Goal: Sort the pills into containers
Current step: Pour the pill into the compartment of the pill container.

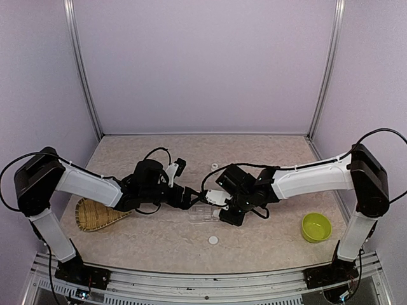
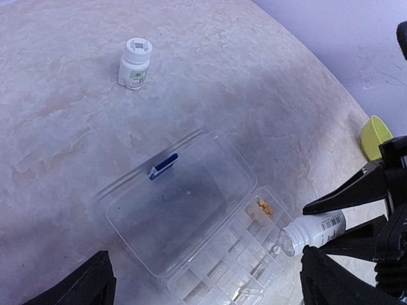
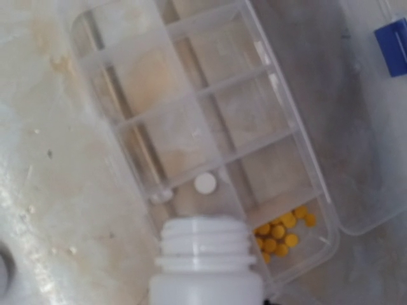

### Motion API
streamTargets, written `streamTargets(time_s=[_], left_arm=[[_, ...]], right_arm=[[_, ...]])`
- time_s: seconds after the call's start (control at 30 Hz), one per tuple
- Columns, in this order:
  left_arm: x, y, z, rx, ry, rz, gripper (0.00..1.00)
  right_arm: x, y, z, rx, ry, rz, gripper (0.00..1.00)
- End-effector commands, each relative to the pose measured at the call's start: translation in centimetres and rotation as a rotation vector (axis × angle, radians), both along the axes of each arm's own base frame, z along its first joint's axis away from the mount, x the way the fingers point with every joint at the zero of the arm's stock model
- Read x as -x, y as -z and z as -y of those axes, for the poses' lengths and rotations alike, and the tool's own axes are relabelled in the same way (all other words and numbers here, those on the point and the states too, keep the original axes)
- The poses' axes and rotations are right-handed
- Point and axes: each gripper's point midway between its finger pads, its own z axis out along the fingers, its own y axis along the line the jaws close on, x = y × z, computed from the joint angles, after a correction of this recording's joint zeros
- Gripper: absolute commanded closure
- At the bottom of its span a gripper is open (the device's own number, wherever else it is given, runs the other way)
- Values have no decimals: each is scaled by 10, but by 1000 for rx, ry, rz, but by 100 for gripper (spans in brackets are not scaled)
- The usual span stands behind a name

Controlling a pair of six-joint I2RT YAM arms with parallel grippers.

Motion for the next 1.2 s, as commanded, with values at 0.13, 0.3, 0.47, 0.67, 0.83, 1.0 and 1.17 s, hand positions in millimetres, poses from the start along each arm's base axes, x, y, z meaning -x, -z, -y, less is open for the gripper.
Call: streamTargets(time_s=[0.13, 0.3, 0.47, 0.67, 0.83, 1.0, 1.17], left_arm=[[-4, -3, 4, 13, 9, 9, 1], [-4, -3, 4, 12, 8, 9, 1], [-4, -3, 4, 13, 9, 8, 1], [-4, -3, 4, 13, 10, 10, 1], [-3, -2, 4, 11, 9, 6, 1], [-3, -3, 4, 13, 11, 7, 1], [-3, -3, 4, 13, 11, 8, 1]], right_arm=[[2, -7, -6, 14, -19, 11, 81], [4, -8, -4, 26, -19, 7, 81], [5, -5, -2, 39, -19, 1, 81], [5, -1, 1, 57, -17, -4, 81], [5, -1, 1, 66, -17, -4, 80], [5, 1, 3, 81, -17, -7, 80], [6, 2, 3, 92, -22, -15, 80]])
